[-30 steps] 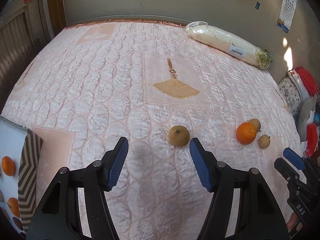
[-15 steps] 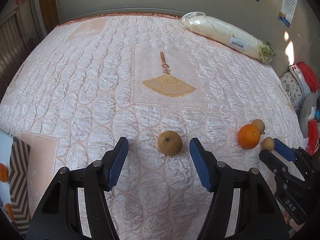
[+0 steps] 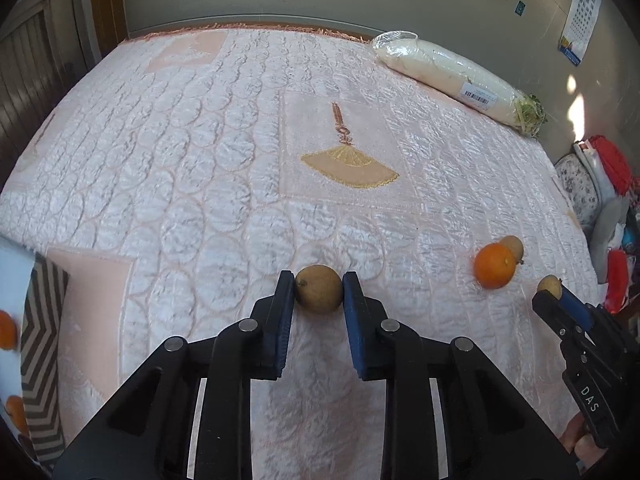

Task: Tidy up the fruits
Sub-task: 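Carry the brown fruit with the left tool while the right tool carries its fruit over the tray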

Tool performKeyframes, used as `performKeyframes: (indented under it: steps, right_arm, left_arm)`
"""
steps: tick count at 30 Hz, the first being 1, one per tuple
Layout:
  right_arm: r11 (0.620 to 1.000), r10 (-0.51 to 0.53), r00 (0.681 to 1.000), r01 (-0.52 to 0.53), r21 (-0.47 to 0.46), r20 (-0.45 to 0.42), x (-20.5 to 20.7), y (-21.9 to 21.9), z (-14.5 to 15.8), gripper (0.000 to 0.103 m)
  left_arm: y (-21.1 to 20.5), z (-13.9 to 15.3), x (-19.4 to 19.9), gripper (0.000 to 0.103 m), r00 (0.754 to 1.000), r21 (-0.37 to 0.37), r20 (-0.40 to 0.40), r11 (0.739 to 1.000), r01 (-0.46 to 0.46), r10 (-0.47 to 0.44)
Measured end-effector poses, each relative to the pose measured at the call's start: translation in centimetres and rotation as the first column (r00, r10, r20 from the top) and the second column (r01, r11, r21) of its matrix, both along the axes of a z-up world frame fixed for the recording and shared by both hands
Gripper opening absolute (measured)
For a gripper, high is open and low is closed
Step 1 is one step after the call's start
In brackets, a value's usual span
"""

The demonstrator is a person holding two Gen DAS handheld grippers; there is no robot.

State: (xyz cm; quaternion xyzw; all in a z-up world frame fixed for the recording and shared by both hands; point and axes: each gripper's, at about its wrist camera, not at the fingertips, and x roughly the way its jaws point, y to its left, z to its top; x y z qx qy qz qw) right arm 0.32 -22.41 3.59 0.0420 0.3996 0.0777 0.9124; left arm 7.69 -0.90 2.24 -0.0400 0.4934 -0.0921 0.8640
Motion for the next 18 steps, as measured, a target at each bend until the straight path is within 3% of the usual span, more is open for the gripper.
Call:
performKeyframes:
  steps: [5,18]
  right_arm:
    - [1.000,0.009,1.000,-0.009,0.028,0.024,-1.9,1.8,0.8,0.024]
    - [0.986,0.157,0.987,-0.158,0.058,0.024,-5.4,11.0,0.9,0.024]
  left_arm:
    - [1.5,0.7,-2.8,0.024,1.000,0.003,0.008,1.000,-0.011,0.011]
    - [6.9,3.4,-11.2,0.024,0.989,0.087,0.138,0.994,-0.060,0.048]
